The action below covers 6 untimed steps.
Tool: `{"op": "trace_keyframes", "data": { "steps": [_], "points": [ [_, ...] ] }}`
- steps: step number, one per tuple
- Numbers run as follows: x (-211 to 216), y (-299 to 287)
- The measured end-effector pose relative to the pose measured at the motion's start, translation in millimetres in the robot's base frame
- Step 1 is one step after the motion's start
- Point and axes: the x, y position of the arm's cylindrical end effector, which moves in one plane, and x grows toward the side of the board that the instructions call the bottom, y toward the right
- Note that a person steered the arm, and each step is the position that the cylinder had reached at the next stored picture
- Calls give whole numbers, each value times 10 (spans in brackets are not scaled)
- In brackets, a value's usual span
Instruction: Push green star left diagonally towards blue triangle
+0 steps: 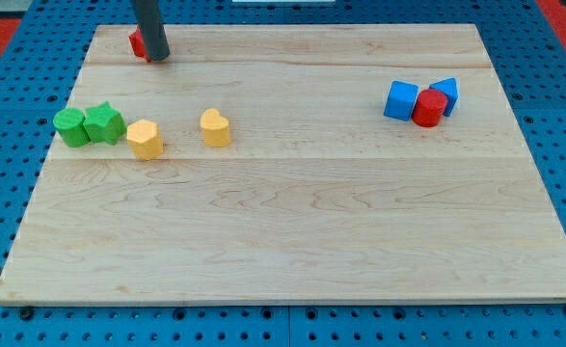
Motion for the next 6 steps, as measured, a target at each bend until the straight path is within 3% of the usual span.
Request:
{"op": "trace_keyframes", "data": {
  "steps": [3,5,6],
  "points": [
    [142,334],
    [232,1581],
    [478,2094]
  ]
}}
